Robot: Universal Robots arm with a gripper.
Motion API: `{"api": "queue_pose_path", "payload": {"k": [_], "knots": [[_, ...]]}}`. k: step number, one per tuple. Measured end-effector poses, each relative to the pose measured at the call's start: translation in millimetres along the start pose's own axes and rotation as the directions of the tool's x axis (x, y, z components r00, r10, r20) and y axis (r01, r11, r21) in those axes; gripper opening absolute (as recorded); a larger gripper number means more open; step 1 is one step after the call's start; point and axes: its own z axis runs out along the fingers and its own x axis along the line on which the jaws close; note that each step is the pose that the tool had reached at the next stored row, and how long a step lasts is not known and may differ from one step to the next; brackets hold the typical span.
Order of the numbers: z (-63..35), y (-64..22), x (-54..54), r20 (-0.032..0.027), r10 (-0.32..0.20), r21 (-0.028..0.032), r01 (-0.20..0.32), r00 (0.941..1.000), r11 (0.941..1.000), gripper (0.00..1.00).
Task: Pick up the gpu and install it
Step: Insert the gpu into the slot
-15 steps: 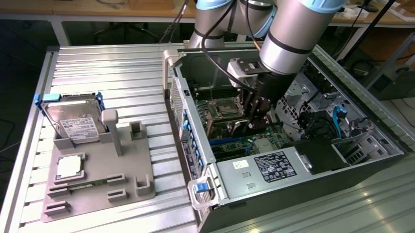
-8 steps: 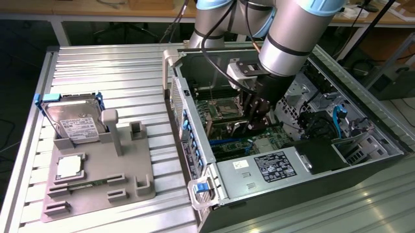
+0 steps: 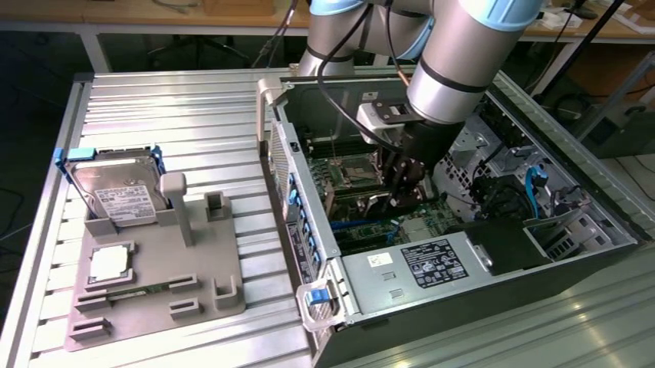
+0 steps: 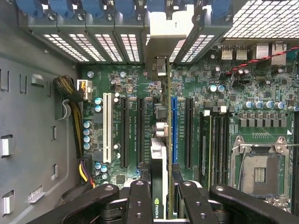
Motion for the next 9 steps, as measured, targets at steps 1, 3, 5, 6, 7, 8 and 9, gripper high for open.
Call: {"api": "queue_pose_path", "payload": {"k": [1, 3, 5, 6, 7, 8, 9], "knots": [[0.5, 0.0, 0.0, 0.0, 0.0, 0.0001, 0.0, 1.0, 1.0, 0.27], [1.5, -0.1, 0.0, 0.0001, 0.0, 0.0001, 0.0, 1.0, 1.0, 0.27], [2.1, -0.1, 0.0, -0.0002, 0.0, 0.0, 0.0, 1.0, 1.0, 0.27], [2.3, -0.1, 0.0, -0.0002, 0.0, 0.0001, 0.0, 1.0, 1.0, 0.27], [2.3, -0.1, 0.0, -0.0002, 0.0, 0.0001, 0.0, 1.0, 1.0, 0.27], [2.2, -0.1, 0.0, -0.0002, 0.0, 0.0001, 0.0, 1.0, 1.0, 0.27], [2.2, -0.1, 0.0, -0.0002, 0.0, 0.0001, 0.0, 1.0, 1.0, 0.27]]}}
